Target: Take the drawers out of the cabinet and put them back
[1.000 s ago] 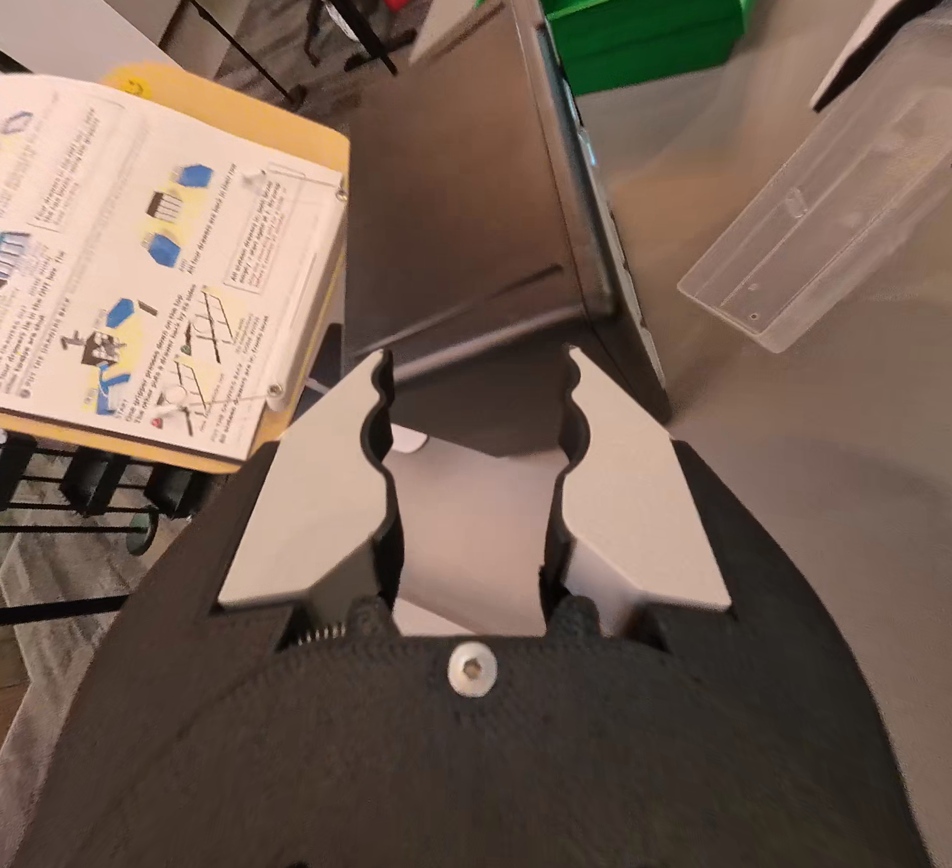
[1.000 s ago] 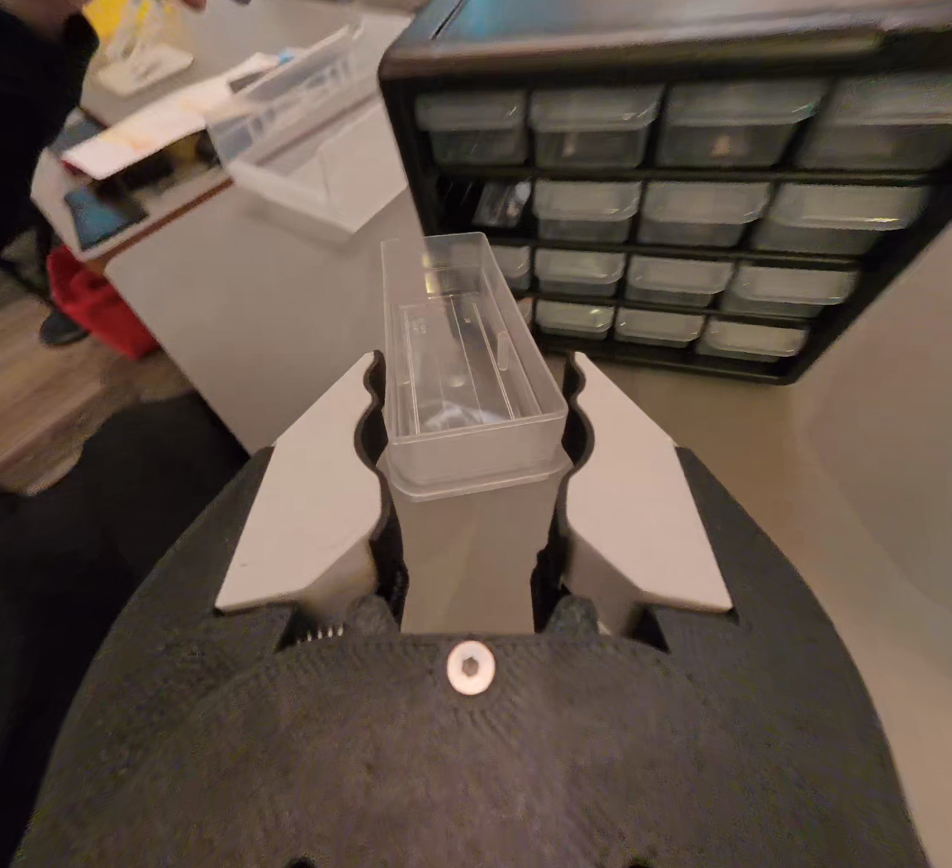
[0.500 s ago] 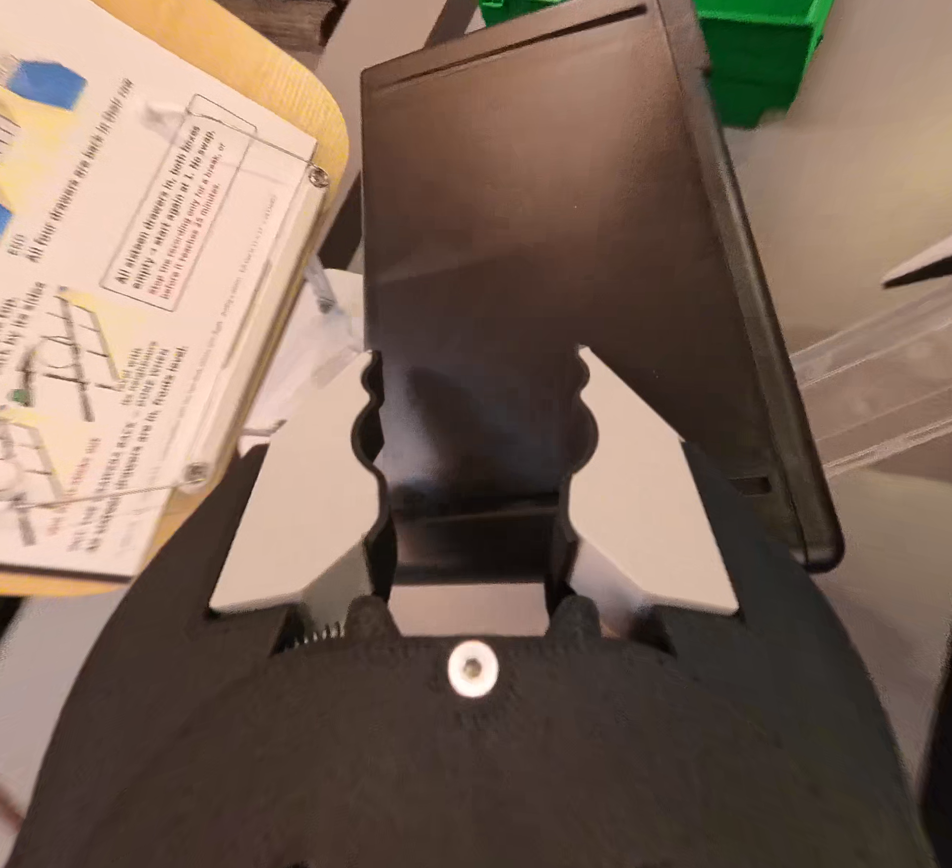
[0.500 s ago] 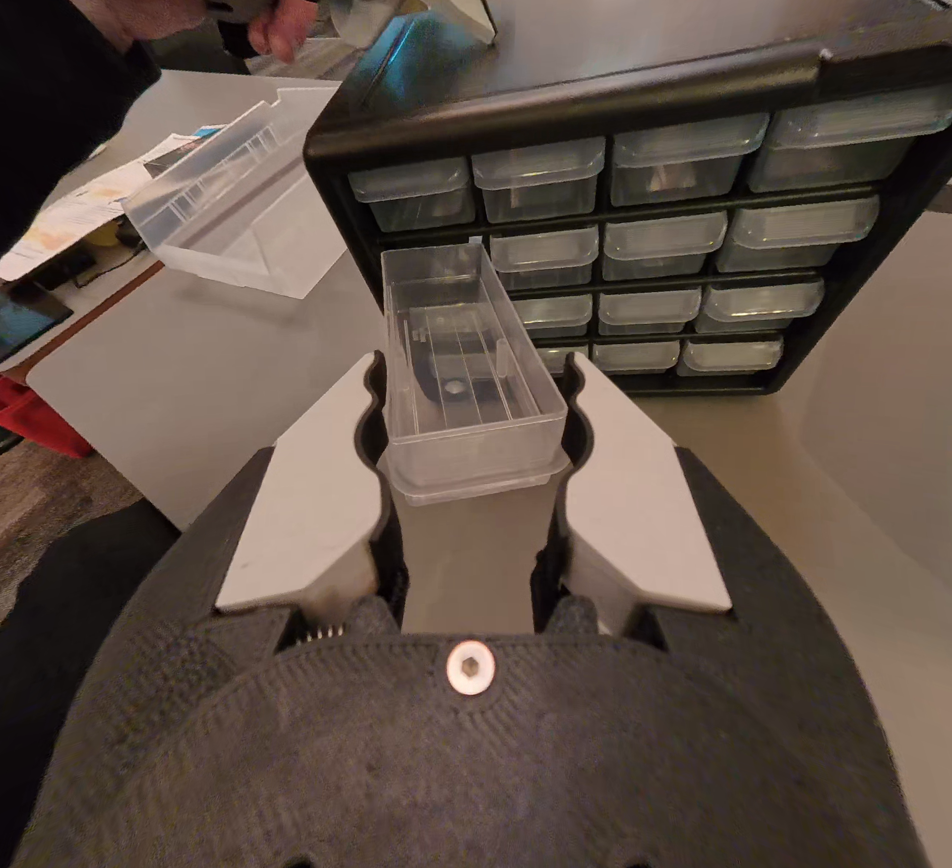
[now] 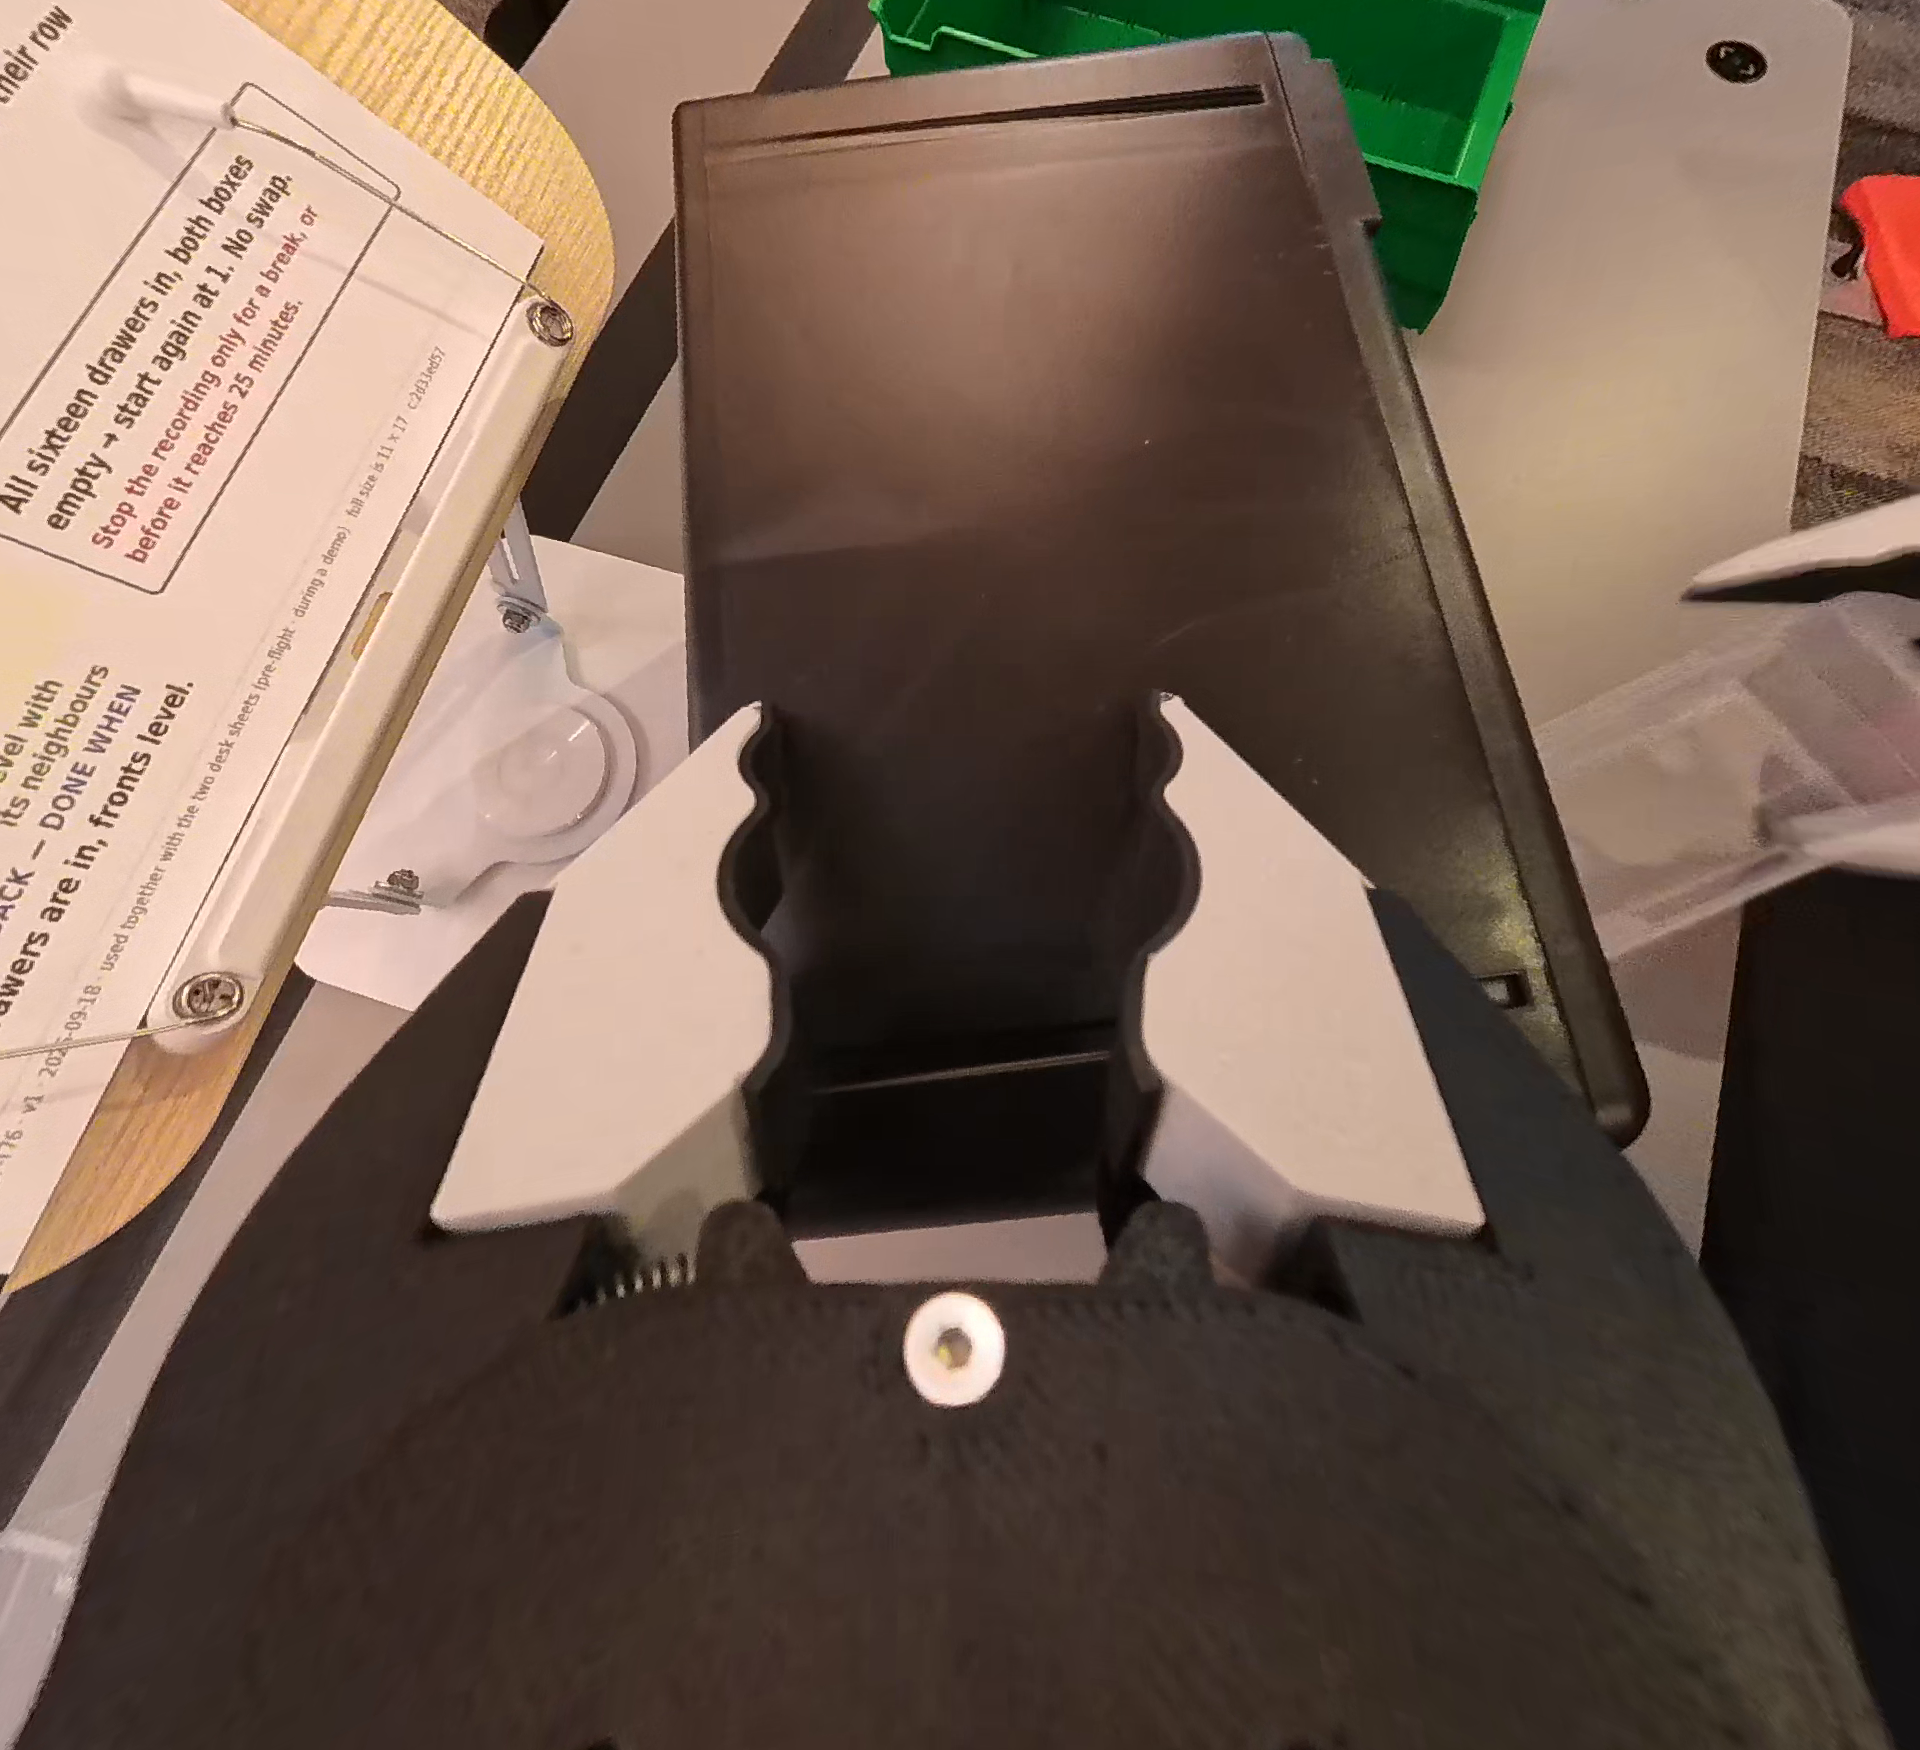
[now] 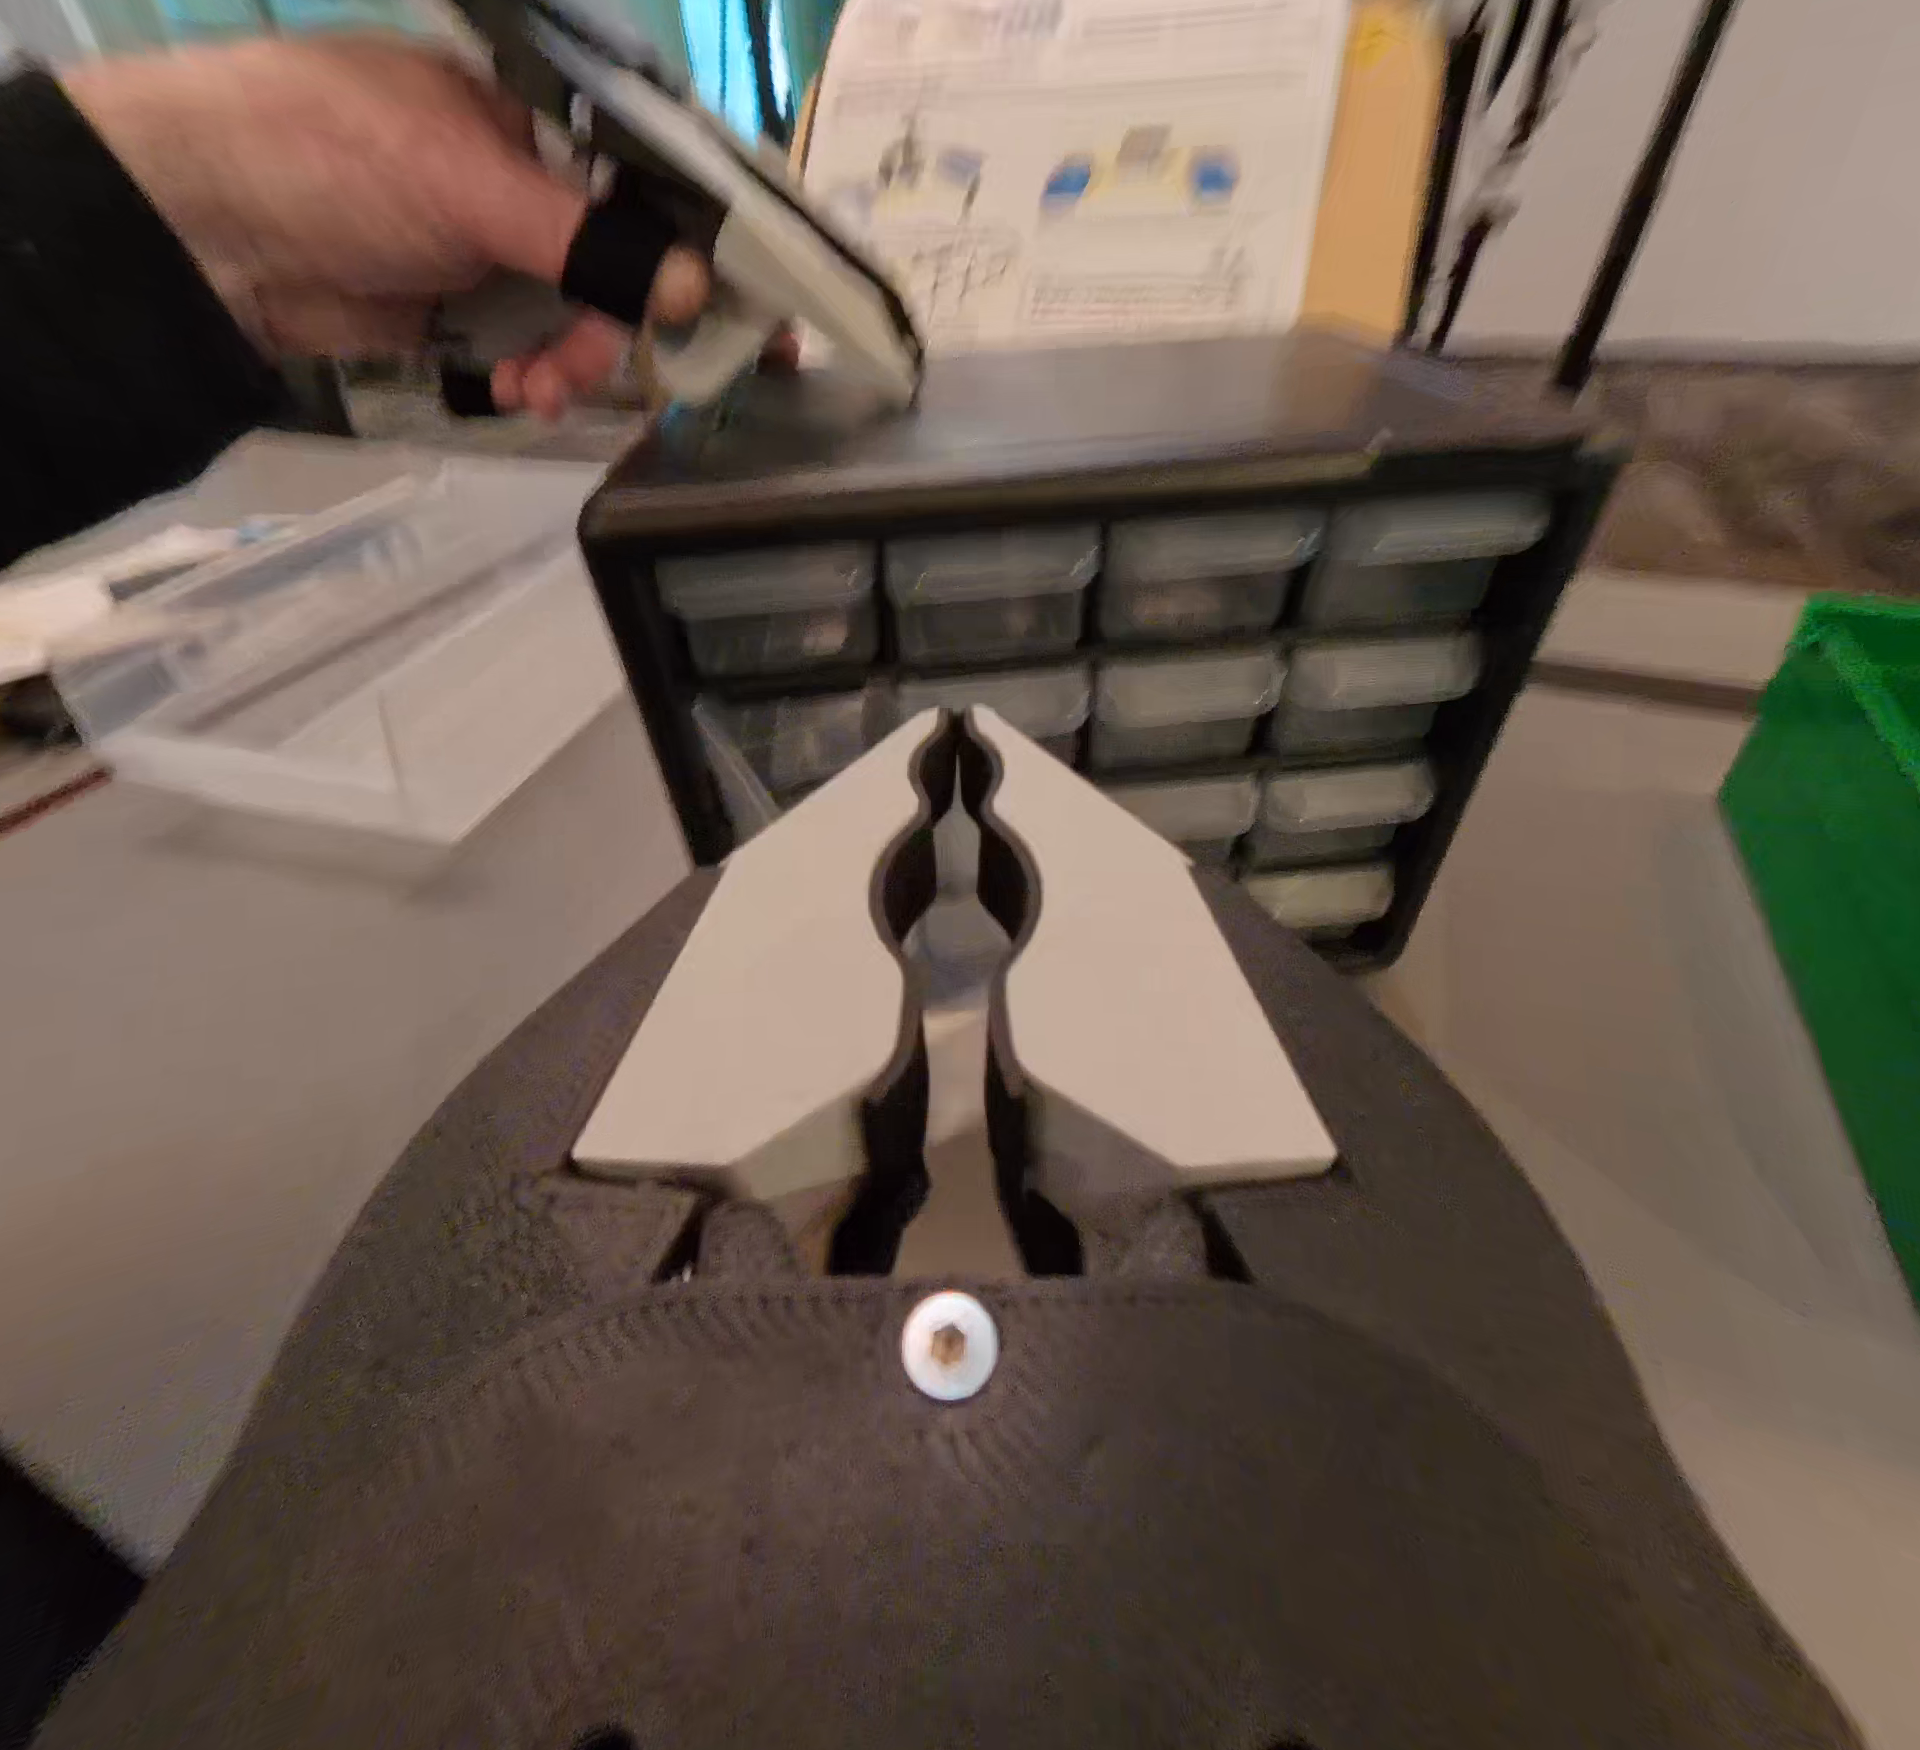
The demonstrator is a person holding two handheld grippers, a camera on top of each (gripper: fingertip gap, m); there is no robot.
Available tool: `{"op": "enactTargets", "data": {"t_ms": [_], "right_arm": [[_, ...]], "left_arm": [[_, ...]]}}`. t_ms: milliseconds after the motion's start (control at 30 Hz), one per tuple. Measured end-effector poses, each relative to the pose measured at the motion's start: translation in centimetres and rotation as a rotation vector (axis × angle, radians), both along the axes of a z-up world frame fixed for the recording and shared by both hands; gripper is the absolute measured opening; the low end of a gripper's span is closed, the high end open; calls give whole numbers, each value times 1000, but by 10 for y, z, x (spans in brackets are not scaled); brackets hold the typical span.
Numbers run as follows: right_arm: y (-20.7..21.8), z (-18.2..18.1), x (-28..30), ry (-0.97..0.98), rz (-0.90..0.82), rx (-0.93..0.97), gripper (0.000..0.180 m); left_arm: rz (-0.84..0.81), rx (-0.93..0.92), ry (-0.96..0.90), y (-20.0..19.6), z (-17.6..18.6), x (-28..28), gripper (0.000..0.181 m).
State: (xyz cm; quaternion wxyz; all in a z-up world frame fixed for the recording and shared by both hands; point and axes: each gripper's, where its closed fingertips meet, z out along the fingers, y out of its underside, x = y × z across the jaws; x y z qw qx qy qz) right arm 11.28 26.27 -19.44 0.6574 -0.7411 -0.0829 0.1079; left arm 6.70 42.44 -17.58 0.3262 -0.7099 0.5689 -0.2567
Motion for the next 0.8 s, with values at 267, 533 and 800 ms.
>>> {"op": "enactTargets", "data": {"t_ms": [267, 533, 800], "right_arm": [[17, -78, -20, 181, 125, -223, 0], [-1, -61, -6, 64, 132, -234, 46], [-53, -84, -54, 26, 278, -326, 114]], "left_arm": [[-6, 8, -17, 0, 0, 0, 66], [-15, 14, -19, 0, 0, 0, 66], [-14, 11, -24, 0, 1, 1, 65]]}}
